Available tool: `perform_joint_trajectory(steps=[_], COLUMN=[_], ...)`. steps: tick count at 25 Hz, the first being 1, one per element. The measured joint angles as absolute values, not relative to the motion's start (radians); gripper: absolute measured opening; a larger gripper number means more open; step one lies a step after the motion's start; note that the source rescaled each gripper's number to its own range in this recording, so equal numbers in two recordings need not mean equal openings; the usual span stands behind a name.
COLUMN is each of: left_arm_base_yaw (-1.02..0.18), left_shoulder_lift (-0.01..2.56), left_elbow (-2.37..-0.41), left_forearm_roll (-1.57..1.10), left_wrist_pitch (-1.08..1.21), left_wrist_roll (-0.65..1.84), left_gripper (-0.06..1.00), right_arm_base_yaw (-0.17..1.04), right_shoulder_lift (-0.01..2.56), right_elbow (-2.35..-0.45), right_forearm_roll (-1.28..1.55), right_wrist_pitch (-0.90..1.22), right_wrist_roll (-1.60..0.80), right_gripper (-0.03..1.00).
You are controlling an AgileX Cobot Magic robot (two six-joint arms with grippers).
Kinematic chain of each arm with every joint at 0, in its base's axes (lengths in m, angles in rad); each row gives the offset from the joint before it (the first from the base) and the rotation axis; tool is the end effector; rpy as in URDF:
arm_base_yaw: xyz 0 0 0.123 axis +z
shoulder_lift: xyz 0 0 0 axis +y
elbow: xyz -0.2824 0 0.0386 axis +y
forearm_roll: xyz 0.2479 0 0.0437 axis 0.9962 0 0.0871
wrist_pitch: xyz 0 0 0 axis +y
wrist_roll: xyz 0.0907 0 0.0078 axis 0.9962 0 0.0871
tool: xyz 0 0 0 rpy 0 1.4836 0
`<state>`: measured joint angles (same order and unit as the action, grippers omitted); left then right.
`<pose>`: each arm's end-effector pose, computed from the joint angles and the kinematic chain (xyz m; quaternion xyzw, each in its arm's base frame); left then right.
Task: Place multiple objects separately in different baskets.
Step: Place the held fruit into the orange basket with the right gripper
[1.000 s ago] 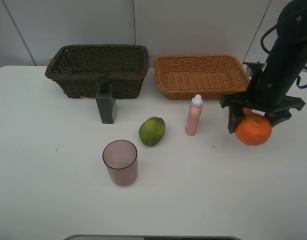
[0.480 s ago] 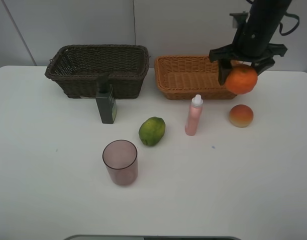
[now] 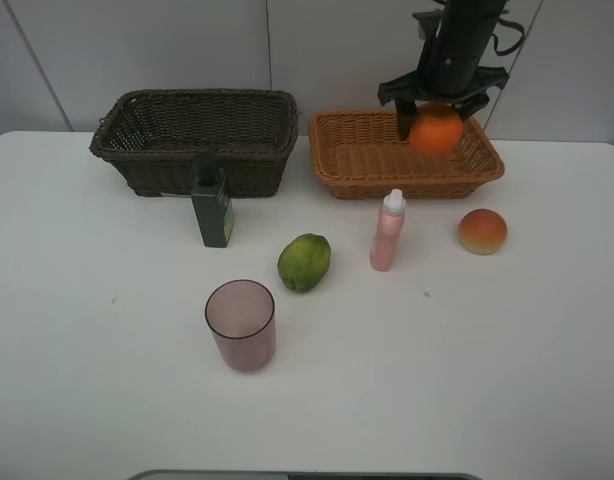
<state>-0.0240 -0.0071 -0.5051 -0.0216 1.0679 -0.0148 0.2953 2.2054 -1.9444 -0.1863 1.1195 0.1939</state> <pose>-0.0069 -0.0016 0.2780 0.0044 0.8519 -0.0209 0.5233 0.4582 0.1235 0.2196 -0.0785 0.9834 -0.0525 0.1550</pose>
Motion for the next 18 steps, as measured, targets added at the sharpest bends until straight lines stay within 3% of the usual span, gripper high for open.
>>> perform_joint_trajectory(steps=[10, 18], left_arm_base_yaw=[-0.024, -0.024], left_shoulder_lift=[-0.007, -0.007], left_elbow=[-0.505, -0.505], left_forearm_roll=[-0.022, -0.022], left_wrist_pitch=[1.068, 1.068], left_wrist_roll=[-0.015, -0.015], left_gripper=[1.0, 1.0], right_arm_base_yaw=[0.295, 0.295], right_shoulder_lift=[2.282, 2.334], right_elbow=[-1.958, -1.958], right_forearm_roll=[-0.202, -0.186], right_wrist_pitch=[0.926, 0.89], right_wrist_roll=[0.194, 0.194], right_gripper=[0.56, 0.56])
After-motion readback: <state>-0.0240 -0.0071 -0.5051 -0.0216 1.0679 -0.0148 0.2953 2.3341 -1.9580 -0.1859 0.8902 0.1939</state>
